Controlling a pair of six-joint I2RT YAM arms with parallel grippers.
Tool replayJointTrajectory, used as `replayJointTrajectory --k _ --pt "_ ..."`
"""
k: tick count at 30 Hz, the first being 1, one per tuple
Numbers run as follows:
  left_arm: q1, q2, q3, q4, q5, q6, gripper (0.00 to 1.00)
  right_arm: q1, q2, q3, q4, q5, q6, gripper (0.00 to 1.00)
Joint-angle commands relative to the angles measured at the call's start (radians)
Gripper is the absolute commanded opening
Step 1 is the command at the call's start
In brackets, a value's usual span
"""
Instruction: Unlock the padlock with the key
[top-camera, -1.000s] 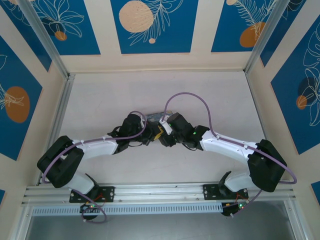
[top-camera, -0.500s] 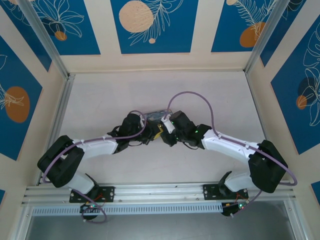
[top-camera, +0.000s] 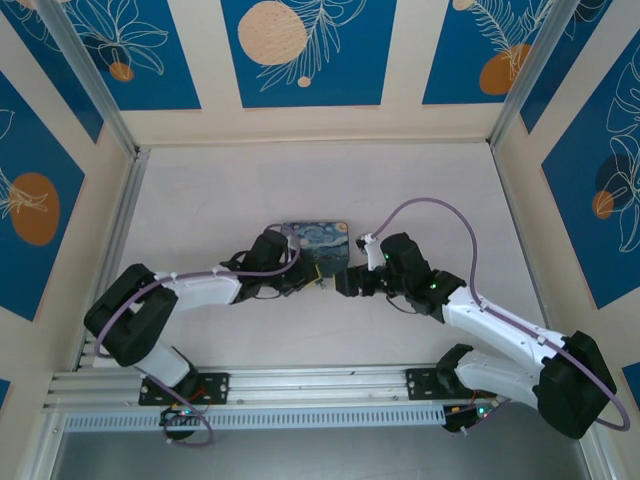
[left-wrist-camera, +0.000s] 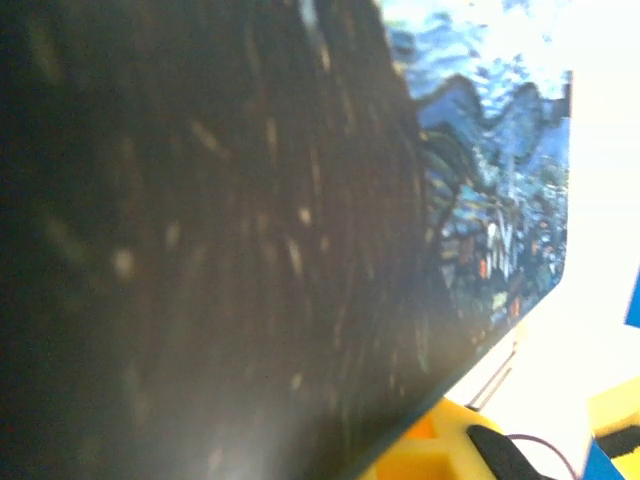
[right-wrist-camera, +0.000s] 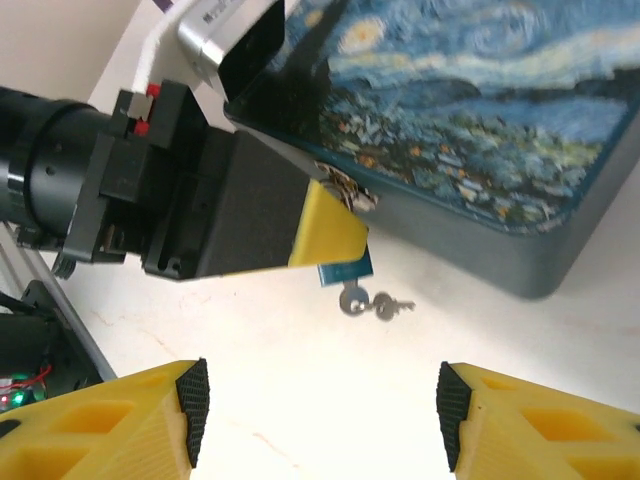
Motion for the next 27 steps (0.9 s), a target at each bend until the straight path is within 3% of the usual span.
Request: replayJointTrajectory --k 1,4,9,14,20,27 --pt "-0.011 0.035 0.001 -0.014 0.029 0.1 0.13 0.015 -0.02 -0.06 0.092 -0.042 0.176 0.64" --pt "-0.017 0.057 -0.02 0.017 0.025 0.098 0.18 0.042 -0.013 -0.107 0.15 -0.018 0.256 0.65" --pt "-0.021 0.039 -0.044 0.031 0.009 0.084 0.42 0.082 0.019 -0.149 0.215 0.043 0.338 0.67" --pt "-0.021 -0.099 -0.074 -0.054 -0.061 0.081 0.77 0.09 0.077 -0.154 0.269 0.073 0.38 0.72" --pt "-0.002 -0.312 -0.075 -0.227 -0.162 0.103 1.0 0.082 0.207 -0.088 0.313 0.066 0.37 0.74" --pt "0.056 -0.367 0.025 -0.428 -0.193 0.179 1.0 0.007 0.388 0.066 0.318 0.019 0.326 0.74"
